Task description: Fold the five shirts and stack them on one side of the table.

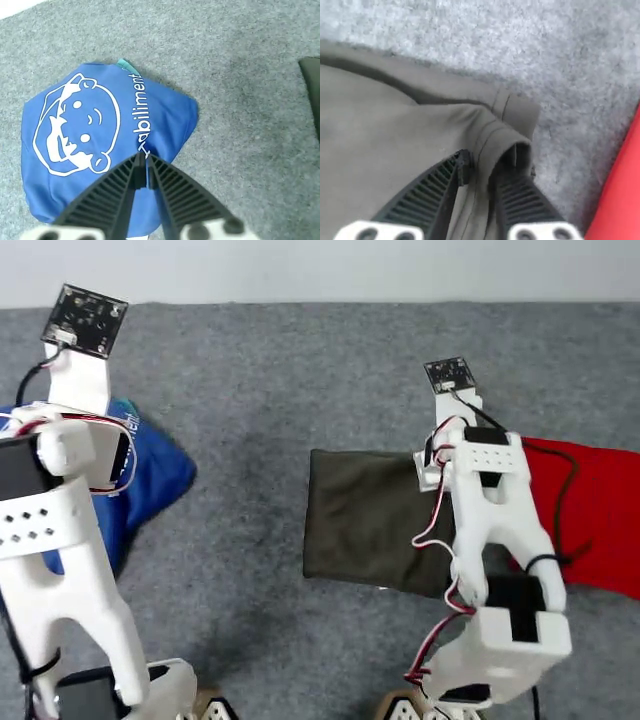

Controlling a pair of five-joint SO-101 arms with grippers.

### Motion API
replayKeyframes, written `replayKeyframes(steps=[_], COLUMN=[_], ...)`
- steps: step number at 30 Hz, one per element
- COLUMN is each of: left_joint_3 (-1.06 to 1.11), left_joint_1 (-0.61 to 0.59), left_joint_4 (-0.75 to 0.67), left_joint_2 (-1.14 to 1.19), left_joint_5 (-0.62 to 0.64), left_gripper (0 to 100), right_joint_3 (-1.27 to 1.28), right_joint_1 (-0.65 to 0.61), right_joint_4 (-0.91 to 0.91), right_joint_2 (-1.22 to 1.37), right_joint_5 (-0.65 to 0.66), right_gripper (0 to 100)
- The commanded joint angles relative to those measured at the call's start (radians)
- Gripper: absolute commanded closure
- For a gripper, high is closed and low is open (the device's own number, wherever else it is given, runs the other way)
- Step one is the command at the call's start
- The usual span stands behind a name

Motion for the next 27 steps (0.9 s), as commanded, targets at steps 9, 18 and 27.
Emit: replayKeyframes(steps=[9, 18, 27], left_joint_3=[-0.002, -0.002, -0.002], left_joint_1=[-0.005, -0.006, -0.006], left_joint_4=[0.014, 0.014, 0.014], left_joint_2=[-0.029, -0.031, -0.029], left_joint_5=[-0.009, -0.008, -0.008], left_gripper=[99, 99, 99], right_joint_3=[-0.276, -0.341, -0.47], right_joint_1=[0.022, 0.044, 0.044], right_joint_4=[0.18, 0.102, 0.068], right_joint_2=[0.001, 0.021, 0.191], right_joint_5=[0.087, 0.23, 0.261], right_gripper=[98.7, 98.7, 98.3])
